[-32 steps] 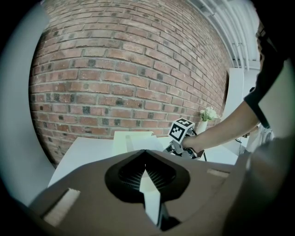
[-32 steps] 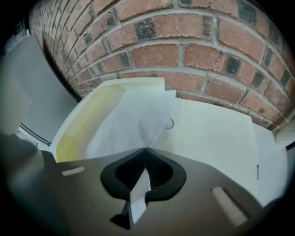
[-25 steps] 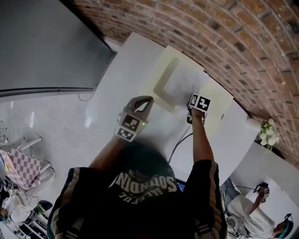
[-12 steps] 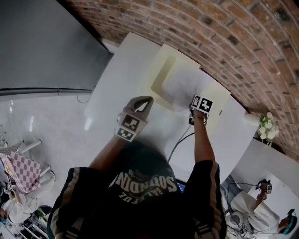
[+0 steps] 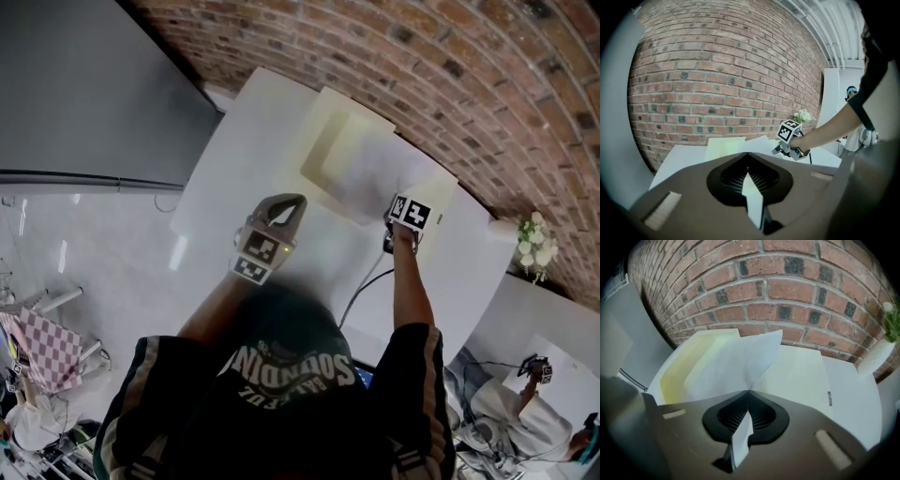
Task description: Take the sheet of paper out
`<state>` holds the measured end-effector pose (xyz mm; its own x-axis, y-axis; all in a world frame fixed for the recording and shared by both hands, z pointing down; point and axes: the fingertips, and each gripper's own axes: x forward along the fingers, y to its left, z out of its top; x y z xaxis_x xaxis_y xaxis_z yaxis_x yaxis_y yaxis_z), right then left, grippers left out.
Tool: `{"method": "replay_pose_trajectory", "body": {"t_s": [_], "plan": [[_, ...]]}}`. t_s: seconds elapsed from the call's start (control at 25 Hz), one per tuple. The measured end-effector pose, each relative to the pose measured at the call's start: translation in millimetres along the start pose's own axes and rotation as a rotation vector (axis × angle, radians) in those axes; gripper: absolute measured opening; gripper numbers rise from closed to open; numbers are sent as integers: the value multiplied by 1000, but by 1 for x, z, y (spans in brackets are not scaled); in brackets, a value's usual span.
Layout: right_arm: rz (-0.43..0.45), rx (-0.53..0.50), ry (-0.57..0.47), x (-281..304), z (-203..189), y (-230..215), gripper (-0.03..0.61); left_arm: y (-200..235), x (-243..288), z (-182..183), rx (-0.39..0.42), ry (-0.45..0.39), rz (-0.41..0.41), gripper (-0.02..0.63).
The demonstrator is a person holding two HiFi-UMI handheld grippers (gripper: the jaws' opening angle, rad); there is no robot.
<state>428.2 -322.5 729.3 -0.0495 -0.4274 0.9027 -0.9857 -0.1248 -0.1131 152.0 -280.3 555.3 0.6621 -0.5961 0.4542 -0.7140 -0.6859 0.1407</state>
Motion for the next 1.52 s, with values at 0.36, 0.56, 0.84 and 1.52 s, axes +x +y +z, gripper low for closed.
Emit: {"method": "replay_pose_trajectory", "body": {"t_s": [0.36,0.56,0.84,1.52], "plan": [[-29,9,-49,-23,-9,-14,3,-10,-19,3,26,-25,10,11],[-43,15,-86,-40,-15,-22,3,-17,-29,4,38,-36,12,11],[-73,-9,-196,-82,-18,-28,3,-20,-44,4,53,-62,17,11],[-54,-34,-504,-193,-15,-1,3,-28,-66,20,85,-133,18,11]]}}
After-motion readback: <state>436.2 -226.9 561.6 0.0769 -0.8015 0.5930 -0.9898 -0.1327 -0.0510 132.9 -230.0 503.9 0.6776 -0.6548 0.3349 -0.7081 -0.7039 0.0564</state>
